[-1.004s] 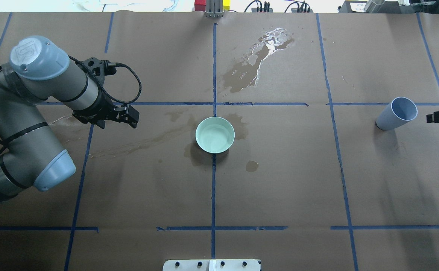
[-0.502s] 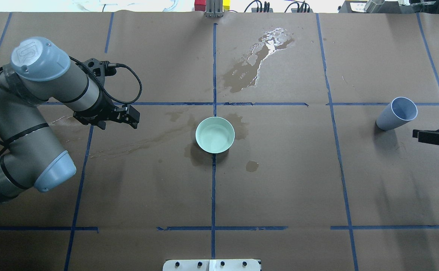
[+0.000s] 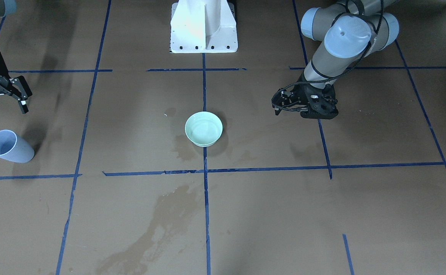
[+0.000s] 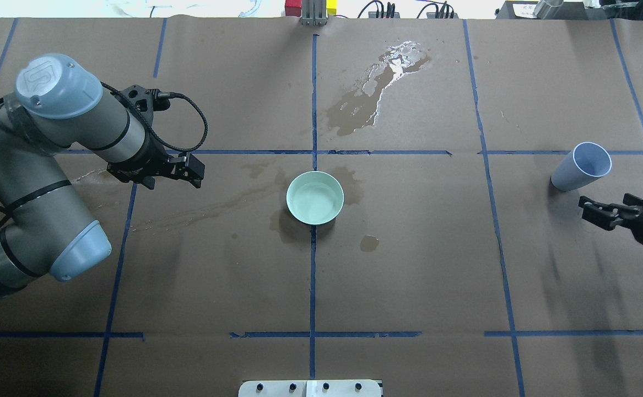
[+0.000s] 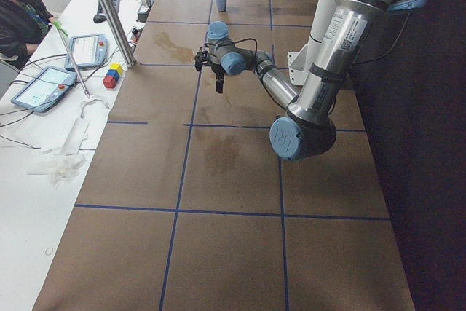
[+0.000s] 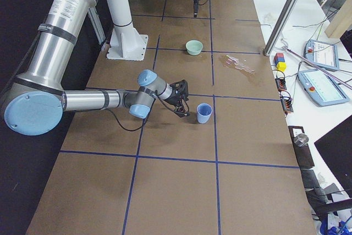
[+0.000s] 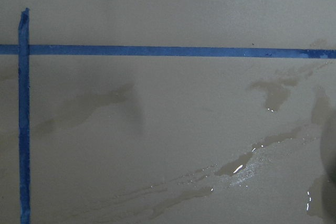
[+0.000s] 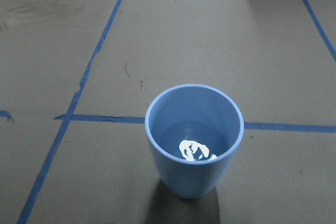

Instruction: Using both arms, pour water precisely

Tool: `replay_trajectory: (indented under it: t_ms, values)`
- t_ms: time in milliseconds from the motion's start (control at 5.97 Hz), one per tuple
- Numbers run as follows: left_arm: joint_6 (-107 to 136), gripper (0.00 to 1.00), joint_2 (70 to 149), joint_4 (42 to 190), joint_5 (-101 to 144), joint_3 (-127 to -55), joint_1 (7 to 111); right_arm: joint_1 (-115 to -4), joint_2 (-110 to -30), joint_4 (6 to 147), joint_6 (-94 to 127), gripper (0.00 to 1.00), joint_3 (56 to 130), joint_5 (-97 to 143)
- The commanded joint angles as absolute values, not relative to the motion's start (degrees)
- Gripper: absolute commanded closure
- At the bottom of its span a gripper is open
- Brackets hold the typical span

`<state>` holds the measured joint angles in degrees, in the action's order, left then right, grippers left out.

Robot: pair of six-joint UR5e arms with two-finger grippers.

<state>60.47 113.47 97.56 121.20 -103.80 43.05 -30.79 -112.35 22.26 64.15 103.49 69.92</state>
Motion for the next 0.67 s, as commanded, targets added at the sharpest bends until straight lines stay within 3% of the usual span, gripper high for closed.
replay_trajectory:
  t_ms: [0,502]
  values:
    - [60.47,0.0,113.47,97.65,121.2,-103.71,43.07,-22.78,-108.84,14.11,65.05,0.0,92.88,56.03]
    - [60.47,0.0,113.47,97.65,121.2,-103.54,42.98,-21.71,-104.34,11.51,64.25,0.0,86.5,52.21]
